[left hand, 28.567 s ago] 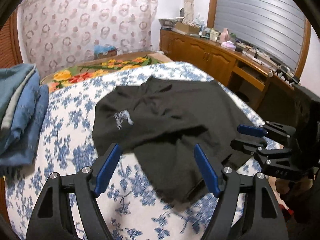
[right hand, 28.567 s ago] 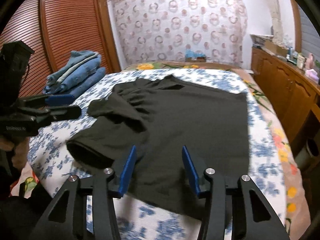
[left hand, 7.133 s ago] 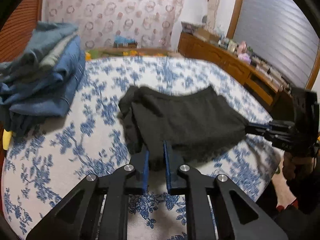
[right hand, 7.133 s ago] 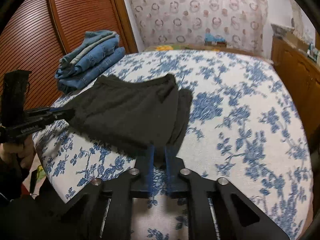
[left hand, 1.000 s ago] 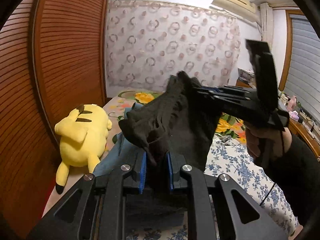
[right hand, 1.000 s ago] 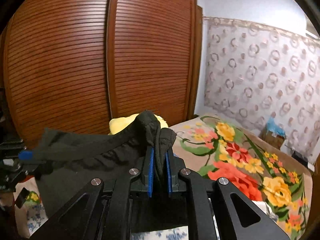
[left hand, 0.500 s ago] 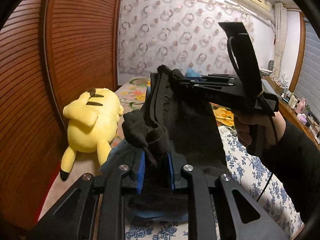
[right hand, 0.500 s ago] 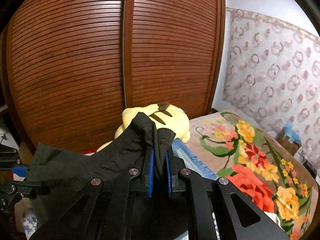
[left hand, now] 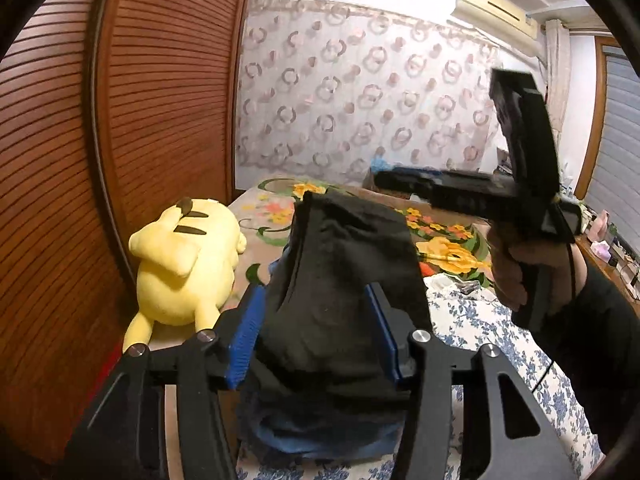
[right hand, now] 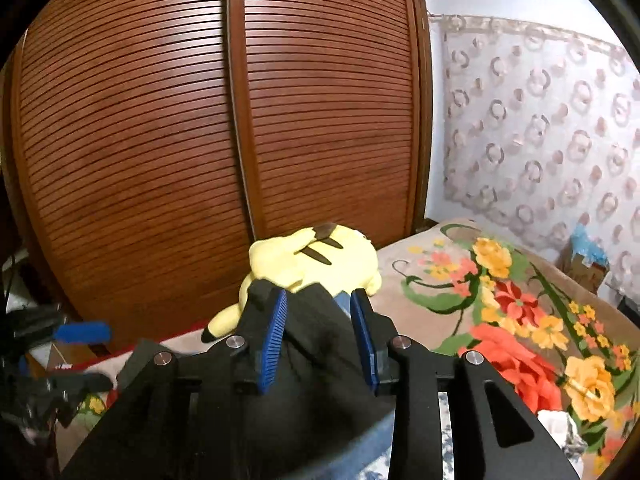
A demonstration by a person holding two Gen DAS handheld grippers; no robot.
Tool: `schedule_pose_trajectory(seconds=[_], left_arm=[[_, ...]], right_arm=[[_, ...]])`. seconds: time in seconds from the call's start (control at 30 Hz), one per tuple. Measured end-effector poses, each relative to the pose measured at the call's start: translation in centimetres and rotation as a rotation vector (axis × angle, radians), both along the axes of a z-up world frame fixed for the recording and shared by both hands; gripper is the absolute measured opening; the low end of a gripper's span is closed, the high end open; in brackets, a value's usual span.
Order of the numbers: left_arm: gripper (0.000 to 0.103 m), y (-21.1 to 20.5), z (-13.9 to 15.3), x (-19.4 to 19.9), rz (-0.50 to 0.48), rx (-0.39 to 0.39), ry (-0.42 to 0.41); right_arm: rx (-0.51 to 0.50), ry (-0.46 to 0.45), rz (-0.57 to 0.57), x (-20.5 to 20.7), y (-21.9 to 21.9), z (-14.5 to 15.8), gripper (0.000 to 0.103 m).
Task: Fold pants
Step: 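Lower the black shorts onto the jeans stack and open both grippers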
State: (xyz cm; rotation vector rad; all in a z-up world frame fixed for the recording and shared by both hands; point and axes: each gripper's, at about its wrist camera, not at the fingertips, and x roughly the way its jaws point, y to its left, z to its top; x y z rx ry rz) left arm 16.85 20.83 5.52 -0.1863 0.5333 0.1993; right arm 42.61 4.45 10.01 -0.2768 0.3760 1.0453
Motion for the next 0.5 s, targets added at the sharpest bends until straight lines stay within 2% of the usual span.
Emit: schedule_pose_trajectory(seconds=[0.07,0.13,0.43,0.5], left_arm=[[0.052,-0.5,-0.1,0.6,-0.018,0.007,0.011],[0.052,-1.0,-0.7,1.3,-0.035,0.01,0.034],[0.052,-1.4,-4.0,1.6,-0.033,-0.014,0.136],[0.052,-1.3,-5.0,1.8,-0.03,-0.021,0.162]], right_arm=[[-0.012,0.017,0.005,-0.3,-0.6,-0.6,0.033],[-0.021,0.058,0.011,-0.7,-1.0,-1.3,0.025],[-0.096,0.09,-0.051,1.8,1.1,-3.0,0.025],[-0.079,0.142,-0.057,3.0,1.7,-3.5,0.025]])
